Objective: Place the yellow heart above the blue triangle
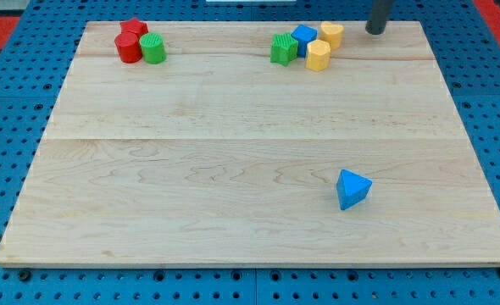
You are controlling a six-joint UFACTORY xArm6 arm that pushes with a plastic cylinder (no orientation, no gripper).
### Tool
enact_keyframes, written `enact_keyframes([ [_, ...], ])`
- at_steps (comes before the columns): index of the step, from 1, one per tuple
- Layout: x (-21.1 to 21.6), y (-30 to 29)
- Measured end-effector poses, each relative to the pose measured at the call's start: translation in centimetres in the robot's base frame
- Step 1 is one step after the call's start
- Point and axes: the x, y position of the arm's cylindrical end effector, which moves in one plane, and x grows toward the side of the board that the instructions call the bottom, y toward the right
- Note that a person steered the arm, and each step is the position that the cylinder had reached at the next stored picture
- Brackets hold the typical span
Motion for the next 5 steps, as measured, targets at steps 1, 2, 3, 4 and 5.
enact_keyframes([
  [1,1.5,-8.0],
  [2,1.7,-14.6],
  [3,2.3,-18.8],
  [4,4.7,-19.6],
  [5,6.9,-19.0],
])
